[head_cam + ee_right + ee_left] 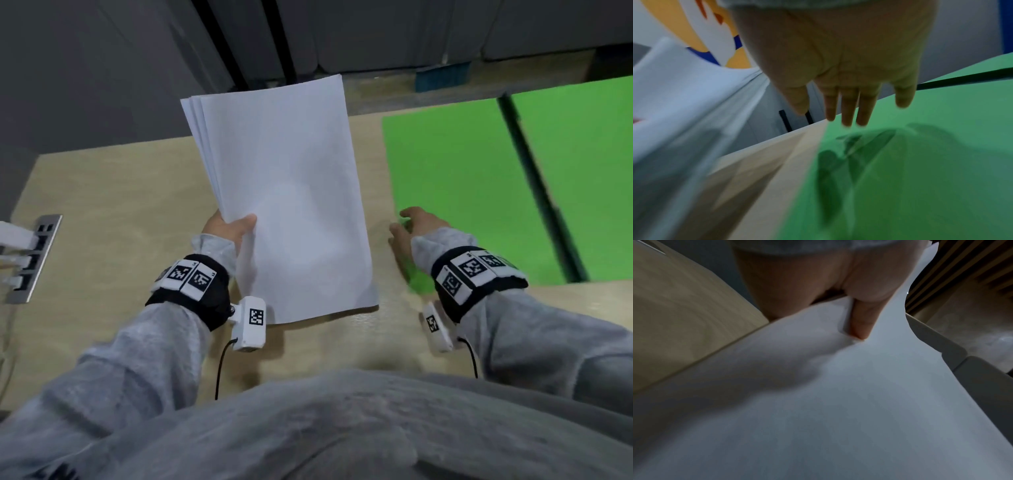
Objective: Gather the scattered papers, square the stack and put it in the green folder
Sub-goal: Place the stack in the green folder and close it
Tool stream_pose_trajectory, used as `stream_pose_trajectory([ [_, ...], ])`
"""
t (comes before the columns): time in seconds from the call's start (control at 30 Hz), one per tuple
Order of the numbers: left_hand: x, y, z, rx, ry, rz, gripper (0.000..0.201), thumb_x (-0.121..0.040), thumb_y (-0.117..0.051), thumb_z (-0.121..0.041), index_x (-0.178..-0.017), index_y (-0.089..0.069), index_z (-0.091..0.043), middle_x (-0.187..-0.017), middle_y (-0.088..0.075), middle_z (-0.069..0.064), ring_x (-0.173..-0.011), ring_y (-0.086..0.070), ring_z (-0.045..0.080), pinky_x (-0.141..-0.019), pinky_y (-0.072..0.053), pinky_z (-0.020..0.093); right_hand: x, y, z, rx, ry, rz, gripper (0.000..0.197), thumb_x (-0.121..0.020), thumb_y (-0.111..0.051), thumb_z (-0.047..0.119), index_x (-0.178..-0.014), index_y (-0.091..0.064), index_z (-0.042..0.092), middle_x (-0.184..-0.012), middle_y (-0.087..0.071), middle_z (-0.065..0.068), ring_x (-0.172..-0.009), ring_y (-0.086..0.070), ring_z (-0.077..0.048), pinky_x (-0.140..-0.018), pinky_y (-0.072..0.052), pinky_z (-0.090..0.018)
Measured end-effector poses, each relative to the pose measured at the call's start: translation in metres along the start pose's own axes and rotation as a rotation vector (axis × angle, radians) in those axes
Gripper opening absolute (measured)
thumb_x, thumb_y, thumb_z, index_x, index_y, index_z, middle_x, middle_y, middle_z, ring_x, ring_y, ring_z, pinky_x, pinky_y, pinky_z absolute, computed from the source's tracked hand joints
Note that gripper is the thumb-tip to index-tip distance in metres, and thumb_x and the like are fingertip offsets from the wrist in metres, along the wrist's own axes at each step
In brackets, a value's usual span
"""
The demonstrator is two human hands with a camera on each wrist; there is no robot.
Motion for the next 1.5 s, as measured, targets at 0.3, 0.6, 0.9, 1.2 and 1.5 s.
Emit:
stream_pose_trajectory([
  [0.3, -0.017, 0.057, 0.035, 0.147, 0.101, -0.014, 0.037, -0.086, -0.065, -0.015, -0.12, -0.057, -0.005, -0.101, -0.065, 0.009, -0.105, -0.06, 0.03, -0.105, -0.04, 0.036, 0.009, -0.036, 0.011, 0.241, -0.074, 0.093, 0.076, -0.095, -0.04, 0.05, -0.15, 0.009, 0.031, -0.155, 0.025, -0.009, -0.145, 0.014, -0.035, -0.116, -0.005, -0.058],
  [0.6, -0.045, 0.149, 0.072, 0.423, 0.198, 0.004, 0.041, -0.068, -0.077, -0.02, -0.103, -0.067, -0.003, -0.106, -0.068, 0.017, -0.098, -0.066, 0.033, -0.1, -0.045, 0.049, 0.033, -0.066, 0.146, -0.239, 0.059, 0.018, 0.047, -0.093, -0.055, 0.032, -0.137, -0.04, 0.025, -0.145, -0.04, -0.008, -0.125, -0.048, -0.03, -0.107, -0.04, -0.046],
  [0.9, -0.087, 0.258, 0.123, 0.528, 0.208, 0.002, 0.011, -0.079, -0.069, -0.007, -0.09, -0.068, -0.008, -0.087, -0.072, 0.01, -0.088, -0.067, 0.029, -0.095, -0.048, 0.047, 0.06, -0.139, 0.238, 0.024, 0.073, 0.147, 0.049, -0.096, -0.044, 0.042, -0.138, -0.036, 0.019, -0.111, -0.06, -0.008, -0.085, -0.063, -0.023, -0.067, -0.053, -0.032],
  [1.2, -0.115, 0.275, 0.143, 0.411, 0.192, 0.116, 0.049, -0.06, -0.082, -0.029, -0.101, -0.065, -0.008, -0.104, -0.069, 0.01, -0.099, -0.064, 0.031, -0.102, -0.043, 0.046, 0.106, -0.143, 0.342, -1.006, 0.174, 0.118, 0.035, -0.1, -0.037, 0.04, -0.109, -0.064, 0.02, -0.096, -0.069, 0.004, -0.079, -0.062, -0.01, -0.082, -0.048, -0.032],
  [1.5, -0.106, 0.252, 0.144, 0.389, 0.182, 0.195, 0.02, -0.077, -0.071, -0.008, -0.095, -0.064, -0.006, -0.097, -0.066, 0.015, -0.099, -0.061, 0.036, -0.103, -0.041, 0.054, 0.108, -0.1, 0.359, -0.919, 0.43, -0.039, 0.018, -0.09, -0.059, 0.002, -0.083, -0.067, 0.017, -0.057, -0.069, 0.015, -0.053, -0.062, 0.001, -0.053, -0.048, -0.012],
])
Point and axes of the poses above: each hand's wrist, its own x-axis away from the middle knuckle, its own y-axis out of the back of the hand, z = x × y, the point moved 9 cm from there along -x, towards the middle knuckle
